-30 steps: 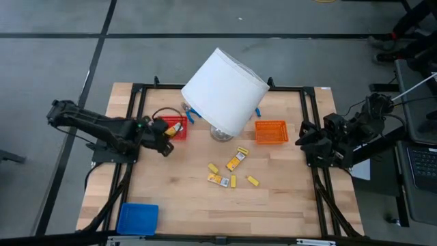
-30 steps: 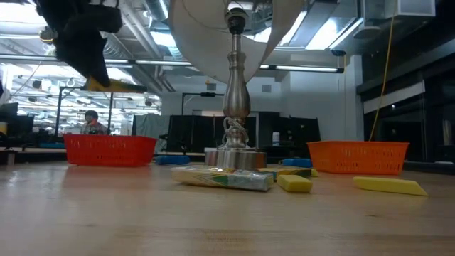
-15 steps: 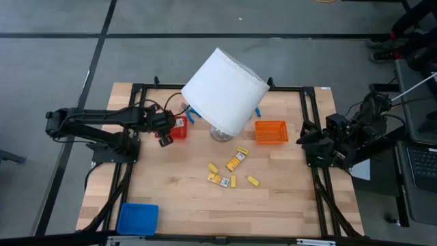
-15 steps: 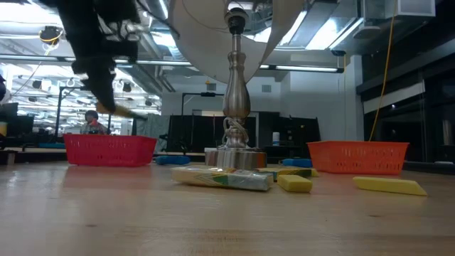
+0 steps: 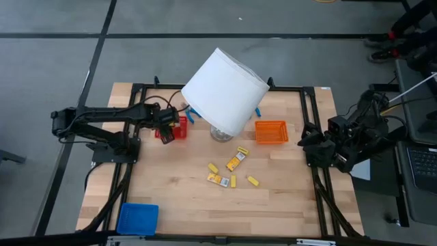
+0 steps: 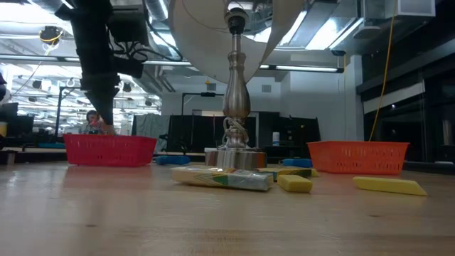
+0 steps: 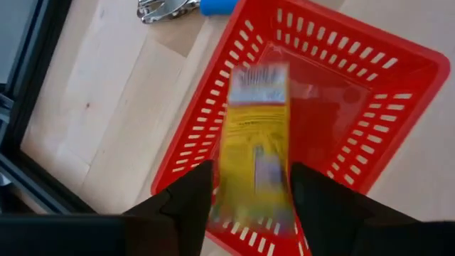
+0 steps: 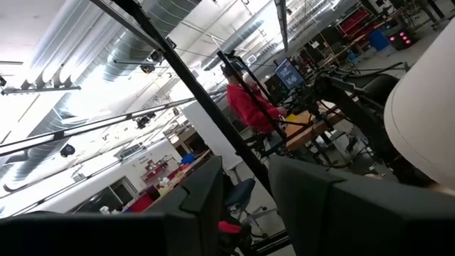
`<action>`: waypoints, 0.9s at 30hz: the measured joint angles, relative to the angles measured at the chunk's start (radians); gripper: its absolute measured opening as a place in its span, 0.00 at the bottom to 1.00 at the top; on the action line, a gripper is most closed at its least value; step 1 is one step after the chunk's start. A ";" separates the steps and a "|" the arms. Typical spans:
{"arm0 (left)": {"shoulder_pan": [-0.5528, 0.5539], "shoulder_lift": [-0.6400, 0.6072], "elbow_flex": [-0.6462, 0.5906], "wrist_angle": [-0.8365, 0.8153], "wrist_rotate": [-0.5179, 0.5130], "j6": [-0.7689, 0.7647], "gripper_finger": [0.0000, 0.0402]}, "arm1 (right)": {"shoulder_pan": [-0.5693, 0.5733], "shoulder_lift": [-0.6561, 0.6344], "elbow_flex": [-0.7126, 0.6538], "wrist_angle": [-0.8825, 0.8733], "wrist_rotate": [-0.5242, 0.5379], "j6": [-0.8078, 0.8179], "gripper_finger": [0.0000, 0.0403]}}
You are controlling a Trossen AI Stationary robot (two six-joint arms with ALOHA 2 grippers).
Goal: Pick & Place School Supplies
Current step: Put the yellow crayon box into the red bin
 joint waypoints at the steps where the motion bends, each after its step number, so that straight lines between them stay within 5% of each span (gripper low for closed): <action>1: 0.001 -0.001 0.000 0.001 0.000 -0.002 0.49 | 0.005 0.000 0.000 0.000 0.007 -0.002 0.30; 8: -0.001 -0.039 0.024 -0.008 0.008 -0.093 0.58 | 0.014 0.000 0.000 -0.001 0.026 -0.015 0.30; 15: -0.107 -0.208 0.015 -0.004 0.192 -0.347 0.58 | 0.014 0.026 0.000 -0.246 0.029 0.139 0.30; 21: -0.429 -0.254 0.013 0.079 0.345 -0.652 0.58 | 0.014 0.039 0.000 -0.317 0.029 0.150 0.30; 27: -0.821 -0.083 0.013 0.393 0.066 -0.715 0.58 | 0.014 0.056 0.000 -0.372 0.029 0.166 0.30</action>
